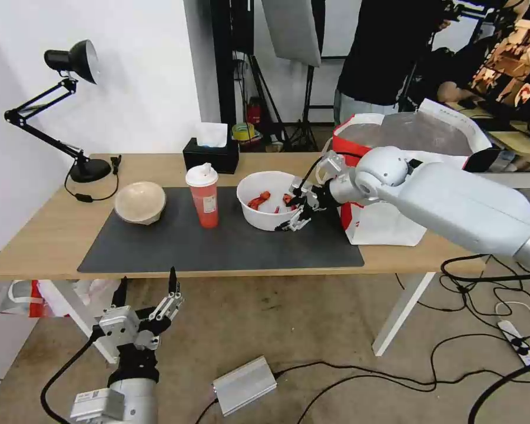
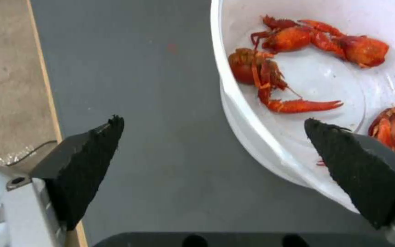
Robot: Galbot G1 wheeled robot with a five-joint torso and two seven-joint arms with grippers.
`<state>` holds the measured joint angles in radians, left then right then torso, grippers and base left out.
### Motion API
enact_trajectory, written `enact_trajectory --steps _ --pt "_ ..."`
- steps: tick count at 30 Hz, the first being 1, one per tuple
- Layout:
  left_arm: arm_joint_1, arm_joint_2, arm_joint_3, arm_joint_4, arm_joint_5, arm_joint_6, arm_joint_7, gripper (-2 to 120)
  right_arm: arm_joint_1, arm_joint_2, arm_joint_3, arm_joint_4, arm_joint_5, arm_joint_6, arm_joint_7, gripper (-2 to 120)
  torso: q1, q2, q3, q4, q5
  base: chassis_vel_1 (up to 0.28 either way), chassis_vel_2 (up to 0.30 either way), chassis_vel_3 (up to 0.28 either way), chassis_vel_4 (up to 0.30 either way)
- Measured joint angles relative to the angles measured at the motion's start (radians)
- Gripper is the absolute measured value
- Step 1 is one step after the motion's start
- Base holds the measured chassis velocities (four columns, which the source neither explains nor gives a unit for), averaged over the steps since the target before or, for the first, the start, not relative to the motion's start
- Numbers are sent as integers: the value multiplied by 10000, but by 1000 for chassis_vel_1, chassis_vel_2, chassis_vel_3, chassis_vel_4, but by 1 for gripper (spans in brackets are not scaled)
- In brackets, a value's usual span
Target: Pick up the trash from the table and place it into the takeout bag.
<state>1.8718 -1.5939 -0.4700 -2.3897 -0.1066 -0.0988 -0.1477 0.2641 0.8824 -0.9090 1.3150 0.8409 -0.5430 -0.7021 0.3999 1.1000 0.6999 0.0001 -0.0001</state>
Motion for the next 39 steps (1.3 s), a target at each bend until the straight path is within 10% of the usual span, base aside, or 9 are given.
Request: enact_trajectory --steps 39 --pt "-27 9 -9 72 3 56 9 95 -807 1296 733 -1454 -830 471 -143 100 0 0 1 0 1 0 0 0 0"
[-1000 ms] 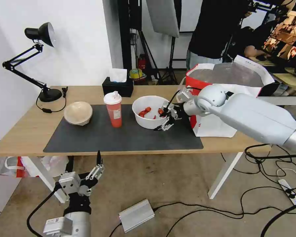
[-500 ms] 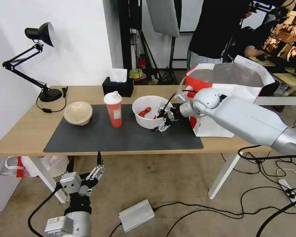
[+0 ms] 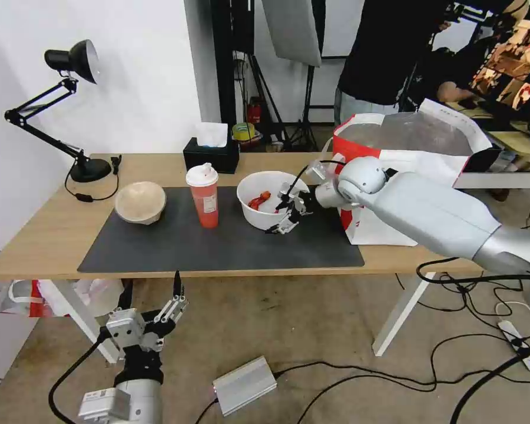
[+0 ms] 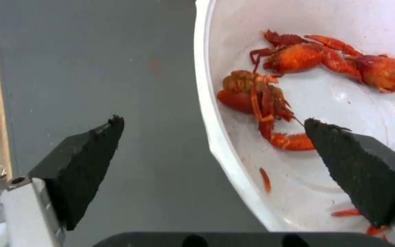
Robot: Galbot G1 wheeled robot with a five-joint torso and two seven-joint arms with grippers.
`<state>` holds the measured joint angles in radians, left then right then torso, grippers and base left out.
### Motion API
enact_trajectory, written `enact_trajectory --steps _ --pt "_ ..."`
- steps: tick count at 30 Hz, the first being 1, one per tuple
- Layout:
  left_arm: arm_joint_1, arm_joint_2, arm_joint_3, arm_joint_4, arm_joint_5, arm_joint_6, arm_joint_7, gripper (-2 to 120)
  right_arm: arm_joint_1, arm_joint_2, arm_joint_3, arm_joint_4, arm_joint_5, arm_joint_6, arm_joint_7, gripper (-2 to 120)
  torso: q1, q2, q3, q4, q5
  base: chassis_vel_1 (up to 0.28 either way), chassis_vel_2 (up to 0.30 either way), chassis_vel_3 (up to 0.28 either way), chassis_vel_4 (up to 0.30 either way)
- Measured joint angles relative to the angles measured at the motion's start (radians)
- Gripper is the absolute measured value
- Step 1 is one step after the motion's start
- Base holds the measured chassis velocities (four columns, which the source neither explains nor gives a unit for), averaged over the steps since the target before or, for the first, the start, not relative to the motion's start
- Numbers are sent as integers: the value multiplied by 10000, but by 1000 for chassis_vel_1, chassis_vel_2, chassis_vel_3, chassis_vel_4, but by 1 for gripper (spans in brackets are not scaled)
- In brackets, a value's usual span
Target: Pick up the trash from the table and place it into the takeout bag.
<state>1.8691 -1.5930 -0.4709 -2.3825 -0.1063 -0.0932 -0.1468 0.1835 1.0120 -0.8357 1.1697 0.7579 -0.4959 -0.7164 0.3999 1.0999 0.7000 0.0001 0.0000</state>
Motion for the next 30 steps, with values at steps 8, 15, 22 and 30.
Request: enact_trajectory --steps 8,15,22,30 --pt "78 3 -14 -79 3 2 3 95 -192 218 121 -355 -25 0 19 76 0 0 0 -1 0 0 0 0 0" --pt "88 4 -17 -98 4 4 -2 95 -251 314 177 -438 -24 1 46 55 0 0 0 0 0 0 0 0 0" --pt "22 5 -12 -108 6 22 -11 95 -373 328 204 -429 -15 9 56 26 -2 0 -1 -2 1 0 0 0 0" --pt "-3 3 -13 -129 3 33 -18 95 -366 350 198 -442 -11 24 70 0 -2 1 -1 -2 -1 0 0 0 0"
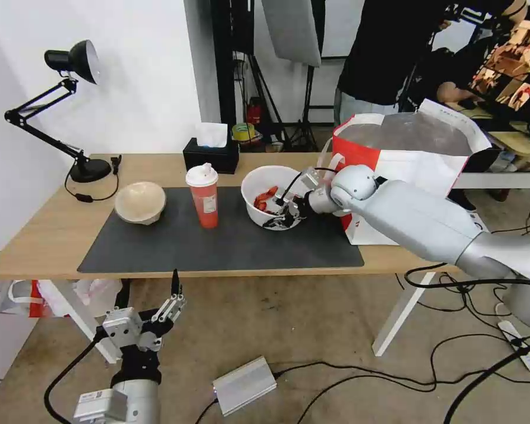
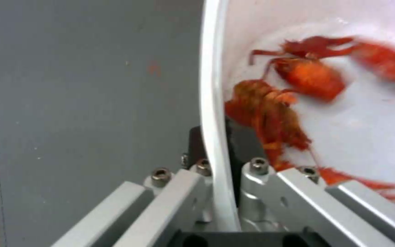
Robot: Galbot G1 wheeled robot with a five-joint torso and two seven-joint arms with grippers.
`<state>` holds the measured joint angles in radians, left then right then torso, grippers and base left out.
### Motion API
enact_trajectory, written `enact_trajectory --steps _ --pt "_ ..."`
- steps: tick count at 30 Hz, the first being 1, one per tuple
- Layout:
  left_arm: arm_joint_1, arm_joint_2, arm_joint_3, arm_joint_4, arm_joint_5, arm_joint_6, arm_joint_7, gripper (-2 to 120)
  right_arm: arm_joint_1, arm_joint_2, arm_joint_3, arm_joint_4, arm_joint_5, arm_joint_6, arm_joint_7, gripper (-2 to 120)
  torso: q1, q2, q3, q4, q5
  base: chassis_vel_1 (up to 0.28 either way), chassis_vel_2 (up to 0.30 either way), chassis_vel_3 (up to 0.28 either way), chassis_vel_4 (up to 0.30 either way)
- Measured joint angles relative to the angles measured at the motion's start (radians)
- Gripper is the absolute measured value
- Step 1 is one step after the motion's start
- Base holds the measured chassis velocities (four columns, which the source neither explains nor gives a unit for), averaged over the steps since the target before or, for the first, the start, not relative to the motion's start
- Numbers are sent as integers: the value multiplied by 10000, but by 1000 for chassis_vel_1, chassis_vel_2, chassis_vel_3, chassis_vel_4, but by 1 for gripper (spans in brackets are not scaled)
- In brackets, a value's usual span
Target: Pick up the trash from the table and place it into the takeout bag.
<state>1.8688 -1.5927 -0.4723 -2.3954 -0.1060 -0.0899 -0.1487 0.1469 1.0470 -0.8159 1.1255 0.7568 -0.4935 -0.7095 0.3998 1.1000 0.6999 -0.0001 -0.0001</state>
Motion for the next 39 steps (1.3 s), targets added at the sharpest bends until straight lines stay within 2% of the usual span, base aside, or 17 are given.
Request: enact_trajectory --steps 39 --pt "85 9 70 100 165 14 34 95 1284 -527 159 770 1010 -14 178 0 2 -1 1 0 1 0 0 0 0"
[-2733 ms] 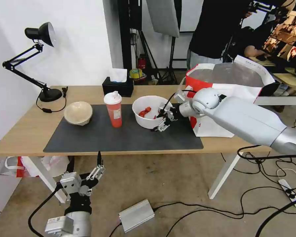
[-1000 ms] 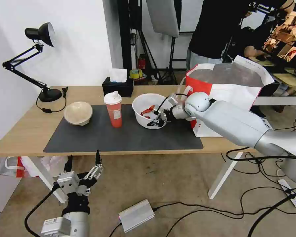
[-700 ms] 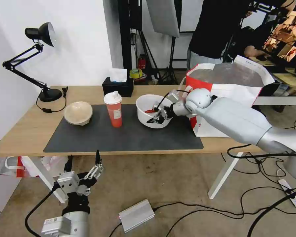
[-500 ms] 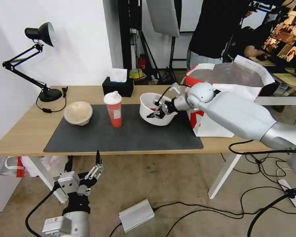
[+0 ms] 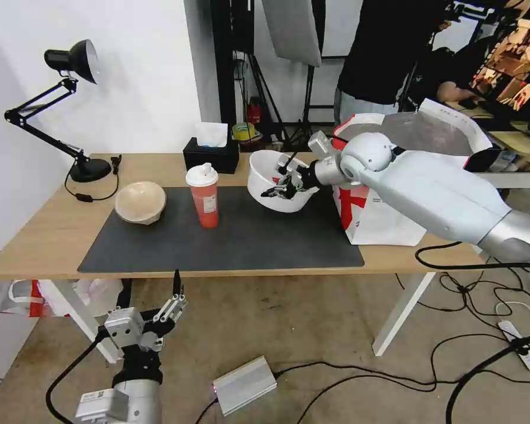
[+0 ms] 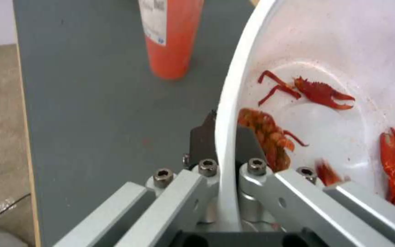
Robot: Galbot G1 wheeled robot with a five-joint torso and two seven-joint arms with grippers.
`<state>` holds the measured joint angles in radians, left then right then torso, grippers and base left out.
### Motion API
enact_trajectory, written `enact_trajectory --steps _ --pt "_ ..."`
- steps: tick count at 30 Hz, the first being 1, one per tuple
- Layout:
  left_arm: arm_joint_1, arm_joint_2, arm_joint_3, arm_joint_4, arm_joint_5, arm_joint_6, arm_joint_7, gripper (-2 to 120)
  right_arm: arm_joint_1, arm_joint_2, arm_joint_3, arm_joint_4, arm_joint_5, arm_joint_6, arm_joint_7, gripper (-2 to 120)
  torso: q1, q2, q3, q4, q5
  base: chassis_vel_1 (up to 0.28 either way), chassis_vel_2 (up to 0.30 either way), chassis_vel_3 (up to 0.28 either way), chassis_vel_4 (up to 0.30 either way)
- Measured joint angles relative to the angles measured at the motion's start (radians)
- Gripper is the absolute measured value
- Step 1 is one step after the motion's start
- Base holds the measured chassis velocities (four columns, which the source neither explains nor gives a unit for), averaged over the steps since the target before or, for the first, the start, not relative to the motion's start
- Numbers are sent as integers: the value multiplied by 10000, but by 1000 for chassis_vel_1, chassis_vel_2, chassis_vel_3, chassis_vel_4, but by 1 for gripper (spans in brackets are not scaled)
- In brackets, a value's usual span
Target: Pick up the trash from the table and place it into the takeout bag.
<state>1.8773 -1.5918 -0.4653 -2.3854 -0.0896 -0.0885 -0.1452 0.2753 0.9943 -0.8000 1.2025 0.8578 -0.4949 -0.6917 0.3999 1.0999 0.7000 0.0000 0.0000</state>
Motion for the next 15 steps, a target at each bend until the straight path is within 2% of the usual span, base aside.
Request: enact_trajectory --steps 15 --pt "4 -3 88 96 70 2 2 95 674 139 67 -168 360 -1 6 0 1 0 0 0 -1 0 0 0 0"
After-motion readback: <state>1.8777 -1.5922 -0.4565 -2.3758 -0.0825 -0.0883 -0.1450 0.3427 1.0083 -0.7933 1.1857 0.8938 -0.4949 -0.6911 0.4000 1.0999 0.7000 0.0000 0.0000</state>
